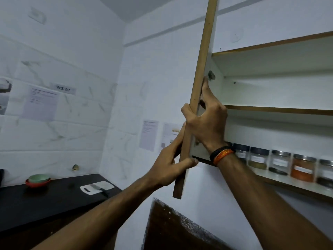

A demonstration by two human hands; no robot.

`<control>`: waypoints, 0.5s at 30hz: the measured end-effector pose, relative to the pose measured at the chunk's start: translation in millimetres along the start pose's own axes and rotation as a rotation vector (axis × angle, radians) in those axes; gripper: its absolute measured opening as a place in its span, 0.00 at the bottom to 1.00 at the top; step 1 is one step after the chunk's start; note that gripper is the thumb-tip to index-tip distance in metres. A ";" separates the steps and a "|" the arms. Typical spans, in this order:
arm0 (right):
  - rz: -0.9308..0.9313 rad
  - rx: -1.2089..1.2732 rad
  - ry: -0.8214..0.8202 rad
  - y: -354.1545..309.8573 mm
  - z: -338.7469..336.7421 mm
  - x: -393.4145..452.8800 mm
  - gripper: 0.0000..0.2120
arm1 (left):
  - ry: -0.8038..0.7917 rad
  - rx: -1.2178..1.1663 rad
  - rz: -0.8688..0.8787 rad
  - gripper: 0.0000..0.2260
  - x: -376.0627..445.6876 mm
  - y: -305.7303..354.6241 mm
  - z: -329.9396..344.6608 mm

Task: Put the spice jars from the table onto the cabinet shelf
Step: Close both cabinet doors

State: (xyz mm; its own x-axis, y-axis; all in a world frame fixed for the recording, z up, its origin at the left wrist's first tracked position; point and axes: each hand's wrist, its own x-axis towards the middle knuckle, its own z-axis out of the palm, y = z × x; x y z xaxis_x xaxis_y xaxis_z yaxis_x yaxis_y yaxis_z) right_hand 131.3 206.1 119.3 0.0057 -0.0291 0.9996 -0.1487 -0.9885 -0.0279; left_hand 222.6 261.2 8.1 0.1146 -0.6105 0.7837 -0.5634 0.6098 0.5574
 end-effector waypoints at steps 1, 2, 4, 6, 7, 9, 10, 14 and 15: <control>0.000 -0.014 -0.002 3.4 -9.8 0.5 0.38 | -0.014 0.018 0.021 0.38 1.9 1.8 8.4; 0.005 -0.031 -0.009 9.6 -22.4 0.3 0.37 | -0.033 0.024 0.041 0.41 3.9 3.9 21.0; 0.021 -0.049 -0.019 18.0 -44.7 0.2 0.35 | -0.059 0.041 0.085 0.46 7.9 8.6 42.3; 0.044 -0.089 -0.011 28.7 -65.4 -0.6 0.33 | -0.083 0.070 0.140 0.50 12.8 10.3 65.1; 0.061 -0.115 0.000 34.6 -76.3 -1.3 0.32 | -0.098 0.075 0.175 0.51 15.3 11.5 79.0; 0.093 -0.159 0.032 48.4 -96.8 -1.8 0.32 | -0.096 0.095 0.227 0.52 21.2 13.7 106.8; 0.111 -0.177 0.040 56.1 -106.6 -1.8 0.32 | -0.082 0.113 0.234 0.53 24.7 14.4 120.7; 0.211 -0.220 0.004 89.8 -142.8 -1.1 0.35 | -0.027 0.199 0.225 0.54 41.7 13.8 175.3; 0.241 -0.233 -0.007 98.5 -152.4 -0.4 0.35 | -0.016 0.222 0.223 0.54 47.0 13.1 189.6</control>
State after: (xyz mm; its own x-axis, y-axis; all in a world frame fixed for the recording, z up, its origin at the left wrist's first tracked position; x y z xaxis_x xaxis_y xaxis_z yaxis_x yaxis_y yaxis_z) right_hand -34.1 131.4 117.7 -0.0503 -0.2593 0.9645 -0.3688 -0.8926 -0.2592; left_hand 65.5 144.7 0.3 -0.0438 -0.4826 0.8747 -0.7381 0.6057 0.2972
